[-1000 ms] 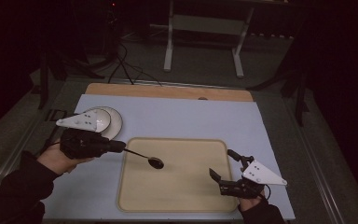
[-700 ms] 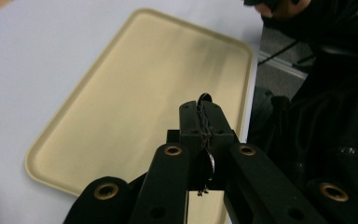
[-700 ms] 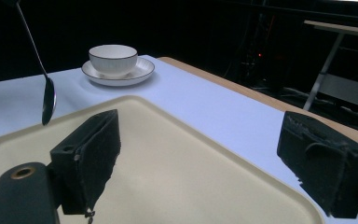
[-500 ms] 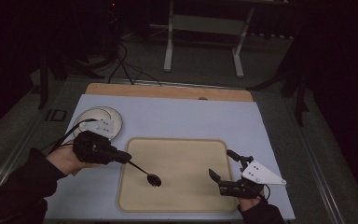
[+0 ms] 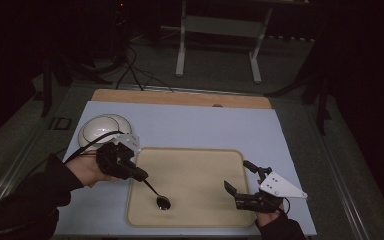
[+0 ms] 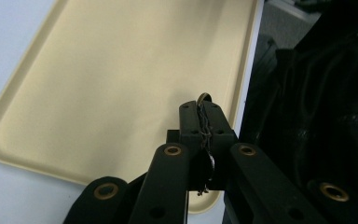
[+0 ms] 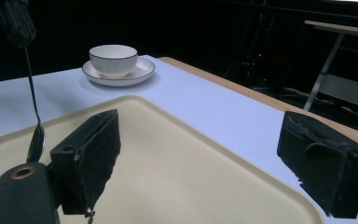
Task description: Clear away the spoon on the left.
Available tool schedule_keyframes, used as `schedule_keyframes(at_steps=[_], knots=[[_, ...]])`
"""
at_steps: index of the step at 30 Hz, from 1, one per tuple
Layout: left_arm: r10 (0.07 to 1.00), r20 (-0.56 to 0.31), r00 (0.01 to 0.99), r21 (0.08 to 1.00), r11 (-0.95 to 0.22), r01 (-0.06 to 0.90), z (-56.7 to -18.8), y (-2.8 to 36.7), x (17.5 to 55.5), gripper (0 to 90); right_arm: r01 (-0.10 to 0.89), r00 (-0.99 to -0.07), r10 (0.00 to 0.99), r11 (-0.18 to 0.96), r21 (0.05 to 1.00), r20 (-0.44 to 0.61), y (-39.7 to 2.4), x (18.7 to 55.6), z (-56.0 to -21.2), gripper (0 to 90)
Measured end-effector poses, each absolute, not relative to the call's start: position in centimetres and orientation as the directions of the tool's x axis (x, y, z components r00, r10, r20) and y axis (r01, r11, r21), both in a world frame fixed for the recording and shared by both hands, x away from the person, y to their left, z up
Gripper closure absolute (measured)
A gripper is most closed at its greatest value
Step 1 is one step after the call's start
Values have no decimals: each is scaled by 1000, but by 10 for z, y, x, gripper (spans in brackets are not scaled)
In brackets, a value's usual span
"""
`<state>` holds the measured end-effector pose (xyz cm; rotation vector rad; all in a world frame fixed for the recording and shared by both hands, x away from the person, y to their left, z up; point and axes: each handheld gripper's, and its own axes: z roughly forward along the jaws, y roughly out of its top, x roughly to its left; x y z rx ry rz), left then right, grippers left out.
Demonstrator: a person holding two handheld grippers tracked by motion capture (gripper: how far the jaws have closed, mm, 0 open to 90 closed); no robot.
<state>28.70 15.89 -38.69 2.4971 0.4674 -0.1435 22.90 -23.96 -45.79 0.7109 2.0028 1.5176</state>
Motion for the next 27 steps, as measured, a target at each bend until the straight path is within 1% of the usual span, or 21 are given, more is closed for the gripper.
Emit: schedule_keyframes(at_steps=[5, 11, 16, 20, 23, 27], knots=[[300, -213, 930, 490, -790, 367, -392, 149, 291, 894, 94, -724, 684, 233, 968, -95, -240, 229, -458, 134], [293, -225, 929, 462, -808, 366, -398, 140, 295, 894, 94, -725, 682, 234, 968, -95, -240, 229, -458, 134], [310, -231, 922, 427, -820, 382, -404, 132, 300, 893, 94, -726, 681, 234, 968, -94, -240, 229, -458, 134], [316, -232, 920, 426, -817, 388, -404, 127, 303, 892, 97, -726, 682, 227, 969, -87, -241, 229, -458, 134], [312, -219, 924, 449, -809, 380, -405, 123, 304, 884, 97, -728, 681, 226, 969, -86, -241, 229, -458, 134], [322, -224, 920, 479, -786, 391, -409, 118, 311, 868, 99, -728, 680, 229, 968, -86, -240, 229, -458, 134]])
